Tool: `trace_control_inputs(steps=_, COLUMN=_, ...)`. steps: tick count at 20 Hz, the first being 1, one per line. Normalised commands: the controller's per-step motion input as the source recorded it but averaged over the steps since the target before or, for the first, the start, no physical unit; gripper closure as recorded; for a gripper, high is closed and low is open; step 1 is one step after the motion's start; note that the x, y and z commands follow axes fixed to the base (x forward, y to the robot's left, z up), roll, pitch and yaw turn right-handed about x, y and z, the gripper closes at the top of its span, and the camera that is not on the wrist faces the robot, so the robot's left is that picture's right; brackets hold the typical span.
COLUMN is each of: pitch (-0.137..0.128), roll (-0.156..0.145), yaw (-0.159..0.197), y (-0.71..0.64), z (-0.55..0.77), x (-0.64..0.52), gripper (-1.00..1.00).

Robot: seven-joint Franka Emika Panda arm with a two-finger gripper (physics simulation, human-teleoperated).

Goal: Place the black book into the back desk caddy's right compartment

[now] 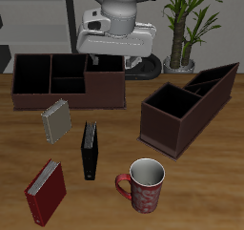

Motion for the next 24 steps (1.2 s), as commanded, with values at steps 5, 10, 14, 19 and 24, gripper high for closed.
trace_control_inputs(steps=5, pitch=-0.051, roll=0.059, yaw=0.047, y=-0.21, z=0.03, x=0.11, gripper=-1.0)
trace_control_inputs(steps=10, pitch=-0.014, roll=0.022, yaw=0.046, y=-0.23, z=-0.04, x=0.13, gripper=-1.0)
trace_control_inputs(steps=14, pitch=-0.027, roll=0.015, yaw=-0.013, y=-0.4, z=-0.06, x=0.2, gripper=-1.0)
trace_control_inputs(steps=19, pitch=-0.007, roll=0.001, yaw=-0.027, y=-0.3, z=-0.09, x=0.21, gripper=-1.0)
trace_control_inputs(steps=24, pitch=-0.03, roll=-0.02, yaw=-0.016, y=-0.2, z=-0.19, x=0.26, gripper=-1.0)
